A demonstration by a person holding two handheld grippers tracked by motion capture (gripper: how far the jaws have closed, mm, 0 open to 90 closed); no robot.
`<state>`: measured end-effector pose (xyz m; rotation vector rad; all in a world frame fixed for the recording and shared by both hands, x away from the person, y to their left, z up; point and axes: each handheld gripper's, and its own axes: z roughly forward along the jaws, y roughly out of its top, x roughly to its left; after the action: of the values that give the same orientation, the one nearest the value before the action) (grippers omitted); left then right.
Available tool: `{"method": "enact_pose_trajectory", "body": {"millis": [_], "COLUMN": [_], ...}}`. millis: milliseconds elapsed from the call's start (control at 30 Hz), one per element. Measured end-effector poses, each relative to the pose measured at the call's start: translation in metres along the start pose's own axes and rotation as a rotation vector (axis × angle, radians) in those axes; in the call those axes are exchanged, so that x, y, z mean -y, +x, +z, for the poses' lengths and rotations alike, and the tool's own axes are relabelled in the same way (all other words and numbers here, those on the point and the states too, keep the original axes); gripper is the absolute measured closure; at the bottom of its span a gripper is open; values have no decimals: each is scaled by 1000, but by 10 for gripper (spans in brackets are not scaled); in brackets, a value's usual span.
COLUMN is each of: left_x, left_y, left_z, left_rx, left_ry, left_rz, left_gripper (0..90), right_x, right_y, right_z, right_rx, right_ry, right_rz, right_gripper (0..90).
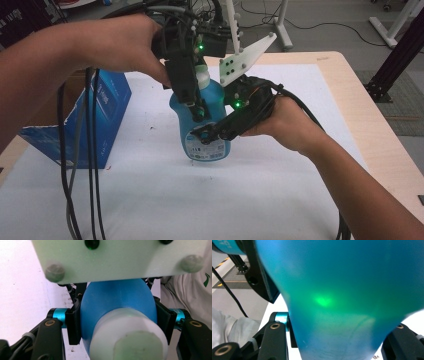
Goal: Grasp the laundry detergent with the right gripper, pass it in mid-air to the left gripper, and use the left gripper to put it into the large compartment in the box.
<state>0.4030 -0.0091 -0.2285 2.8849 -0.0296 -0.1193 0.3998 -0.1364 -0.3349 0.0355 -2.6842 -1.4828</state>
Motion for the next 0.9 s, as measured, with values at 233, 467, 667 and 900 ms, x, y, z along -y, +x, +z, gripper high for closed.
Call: {"method": "enact_pose_trajectory", "body": {"millis": [233,467,667,900], "left_x": [0,-4,2,15], "left_y": [-3,-7,-4,1], "left_z": [-3,-13,-24,-41], "left_rx": [-4,-17,-31,-60], "left_ry": [-5,19,23,29], "left_rz": [2,-5,-29,-69], "left_gripper": [379,379,379,379], "right_x": [-1,-4,-3,3], "right_y": [1,-1,1,-4], "right_z": [-1,-4,-12,-26], "right_rx": [-1,-9,47,124], "right_ry": [-5,-15,13,82], "right_rz": [-9,26,46,114], "right_gripper": [458,290,114,114]}}
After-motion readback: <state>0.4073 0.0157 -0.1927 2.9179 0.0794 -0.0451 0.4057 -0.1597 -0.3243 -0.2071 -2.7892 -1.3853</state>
